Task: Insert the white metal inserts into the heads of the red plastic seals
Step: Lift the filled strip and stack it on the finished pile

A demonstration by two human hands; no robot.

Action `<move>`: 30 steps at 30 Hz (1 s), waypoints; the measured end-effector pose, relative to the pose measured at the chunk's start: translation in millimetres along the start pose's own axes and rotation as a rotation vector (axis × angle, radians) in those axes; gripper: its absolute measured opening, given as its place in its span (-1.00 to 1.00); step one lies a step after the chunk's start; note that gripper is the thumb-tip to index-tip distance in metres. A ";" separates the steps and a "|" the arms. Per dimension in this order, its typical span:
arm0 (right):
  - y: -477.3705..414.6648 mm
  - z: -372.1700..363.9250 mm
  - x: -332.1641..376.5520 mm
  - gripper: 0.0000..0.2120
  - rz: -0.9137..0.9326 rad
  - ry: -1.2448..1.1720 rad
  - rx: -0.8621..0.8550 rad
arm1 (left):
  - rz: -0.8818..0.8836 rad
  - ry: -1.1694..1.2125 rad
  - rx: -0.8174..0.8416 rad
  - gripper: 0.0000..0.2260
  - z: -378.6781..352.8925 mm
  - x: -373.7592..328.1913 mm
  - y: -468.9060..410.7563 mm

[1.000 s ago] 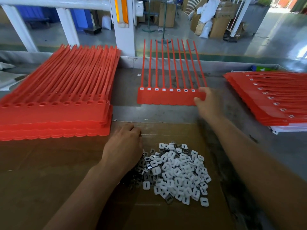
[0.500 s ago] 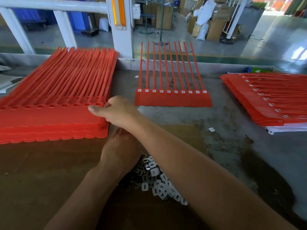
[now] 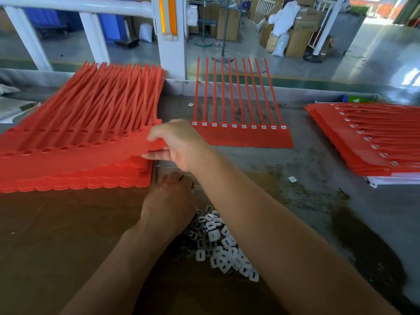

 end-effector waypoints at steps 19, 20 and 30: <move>45.3 165.9 9.8 -0.75 0.338 0.040 -0.365 | 0.204 0.470 -0.402 -0.68 10.5 0.9 3.3; 48.4 174.8 7.3 -0.74 0.326 0.050 -0.398 | 0.202 0.457 -0.390 -0.67 9.7 2.2 2.5; 59.2 223.1 -25.0 -0.83 0.182 0.177 -0.589 | 0.328 0.561 -0.218 -0.70 -1.8 5.0 -0.7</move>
Point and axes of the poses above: each hand's wrist, its own y-axis away from the middle knuckle, its own z-axis out of the back of the hand, x = y × z, the point moved 1 cm from there along -y, towards the middle knuckle, and after that the axes turned 6 degrees about -x, right-handed, at the moved point
